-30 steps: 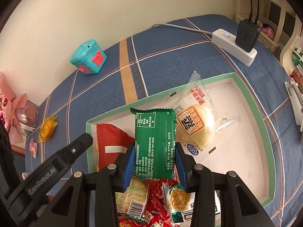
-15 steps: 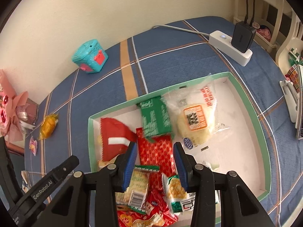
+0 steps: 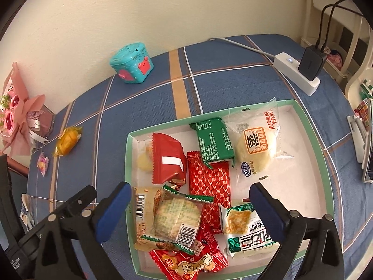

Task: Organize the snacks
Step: 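Move both tools back toward the pink pack and yellow bread bag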

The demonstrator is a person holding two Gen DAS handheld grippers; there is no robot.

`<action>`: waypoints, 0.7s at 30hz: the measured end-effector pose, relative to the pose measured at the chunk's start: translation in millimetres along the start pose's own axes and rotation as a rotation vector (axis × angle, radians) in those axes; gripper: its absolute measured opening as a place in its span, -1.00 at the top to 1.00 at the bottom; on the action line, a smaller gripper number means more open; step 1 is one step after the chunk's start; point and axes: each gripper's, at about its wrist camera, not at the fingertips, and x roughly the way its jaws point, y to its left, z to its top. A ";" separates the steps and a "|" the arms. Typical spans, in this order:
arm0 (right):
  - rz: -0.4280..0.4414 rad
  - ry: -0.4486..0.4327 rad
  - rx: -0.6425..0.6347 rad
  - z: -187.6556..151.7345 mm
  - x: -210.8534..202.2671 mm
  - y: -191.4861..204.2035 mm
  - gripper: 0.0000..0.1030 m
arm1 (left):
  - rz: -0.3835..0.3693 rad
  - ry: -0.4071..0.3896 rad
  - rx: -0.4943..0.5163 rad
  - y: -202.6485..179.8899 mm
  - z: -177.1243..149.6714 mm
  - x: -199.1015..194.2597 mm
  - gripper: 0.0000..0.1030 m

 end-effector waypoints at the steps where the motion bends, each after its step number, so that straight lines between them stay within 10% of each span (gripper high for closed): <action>1: 0.000 -0.001 -0.001 0.1 0.1 0.0 -1.00 | 0.002 0.002 -0.003 1.1 0.1 0.1 -0.88; 21: 0.049 0.005 -0.112 -8.0 7.5 50.7 -1.00 | 0.104 -0.026 0.010 59.5 24.8 -7.1 -0.90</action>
